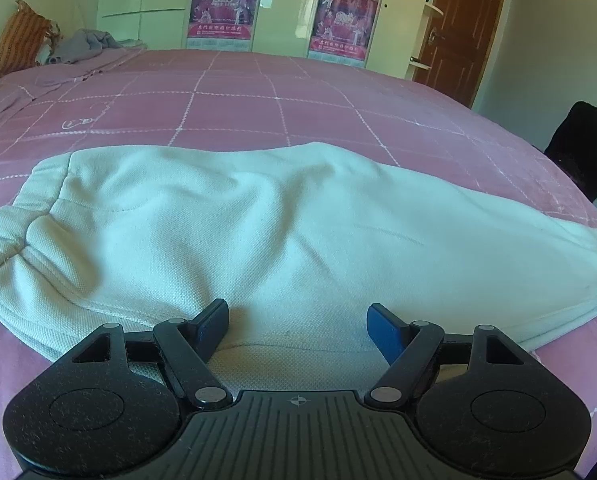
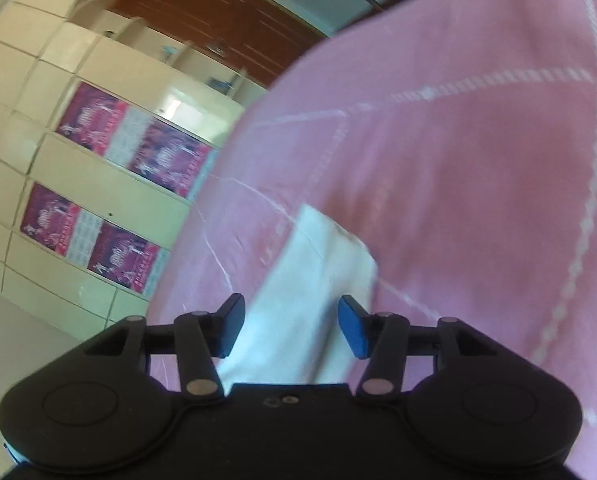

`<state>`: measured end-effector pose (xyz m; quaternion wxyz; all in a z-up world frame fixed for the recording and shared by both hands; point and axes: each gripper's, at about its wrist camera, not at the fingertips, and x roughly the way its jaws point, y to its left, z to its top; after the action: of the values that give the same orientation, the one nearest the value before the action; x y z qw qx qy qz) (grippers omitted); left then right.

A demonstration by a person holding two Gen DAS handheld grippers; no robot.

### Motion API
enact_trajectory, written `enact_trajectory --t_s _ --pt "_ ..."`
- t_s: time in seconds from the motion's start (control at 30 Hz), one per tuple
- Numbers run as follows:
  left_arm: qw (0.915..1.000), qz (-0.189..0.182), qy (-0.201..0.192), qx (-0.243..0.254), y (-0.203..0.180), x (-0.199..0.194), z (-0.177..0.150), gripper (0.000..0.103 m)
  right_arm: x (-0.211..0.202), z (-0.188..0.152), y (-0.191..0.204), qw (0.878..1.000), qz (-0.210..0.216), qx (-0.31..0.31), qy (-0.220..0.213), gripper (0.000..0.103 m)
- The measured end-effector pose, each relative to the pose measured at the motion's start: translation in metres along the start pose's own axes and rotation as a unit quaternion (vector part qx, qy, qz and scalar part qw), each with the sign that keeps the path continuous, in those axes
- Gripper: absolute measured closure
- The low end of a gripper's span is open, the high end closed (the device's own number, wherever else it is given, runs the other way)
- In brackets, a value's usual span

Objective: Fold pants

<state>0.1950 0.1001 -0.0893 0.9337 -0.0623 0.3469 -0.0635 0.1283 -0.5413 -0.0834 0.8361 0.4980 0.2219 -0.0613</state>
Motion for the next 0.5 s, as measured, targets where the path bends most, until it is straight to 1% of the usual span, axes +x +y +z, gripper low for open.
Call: enact_trajectory --t_s 0.03,0.13,0.17,0.2,0.23,0.27,0.3,0.33,0.4,0.43,0.5 --pt "1.0000 -0.001 0.000 0.001 0.000 0.000 0.000 0.027 -0.001 -0.006 -0.005 1.000 -0.005 0.010 0.004 0.039" --pt "1.0000 -0.001 0.002 0.002 0.000 0.001 0.000 0.027 0.006 -0.017 -0.016 1.000 0.000 0.028 0.015 0.036" --pt "1.0000 -0.001 0.002 0.002 0.000 0.001 0.000 0.027 0.010 -0.015 -0.015 0.999 0.005 0.027 0.019 0.028" --pt "1.0000 -0.001 0.002 0.000 0.000 0.001 0.001 0.027 0.017 -0.013 -0.012 0.999 0.017 0.025 0.026 0.023" --pt "1.0000 -0.001 0.001 -0.001 -0.001 0.000 0.000 0.027 0.028 -0.011 -0.006 0.999 0.024 0.017 0.038 0.023" --pt "1.0000 -0.001 0.001 -0.001 -0.001 0.000 0.000 0.027 0.034 -0.010 -0.002 0.999 0.025 0.010 0.045 0.030" --pt "1.0000 -0.001 0.001 -0.002 -0.001 0.000 0.000 0.027 0.036 -0.007 0.003 0.999 0.025 0.004 0.036 0.053" --pt "1.0000 -0.002 0.001 -0.003 0.000 -0.001 0.000 0.027 0.033 -0.004 0.008 0.999 0.037 -0.001 0.019 0.058" --pt "1.0000 -0.004 -0.001 -0.004 0.001 -0.001 -0.001 0.027 0.018 -0.003 0.009 0.997 0.078 0.002 -0.030 0.059" --pt "1.0000 -0.004 0.000 -0.003 0.001 0.000 -0.001 0.027 0.017 -0.001 0.007 0.996 0.084 0.005 -0.036 0.059" --pt "1.0000 -0.004 0.003 0.002 0.000 0.001 0.000 0.027 0.023 0.003 0.000 0.997 0.077 0.016 -0.021 0.058"
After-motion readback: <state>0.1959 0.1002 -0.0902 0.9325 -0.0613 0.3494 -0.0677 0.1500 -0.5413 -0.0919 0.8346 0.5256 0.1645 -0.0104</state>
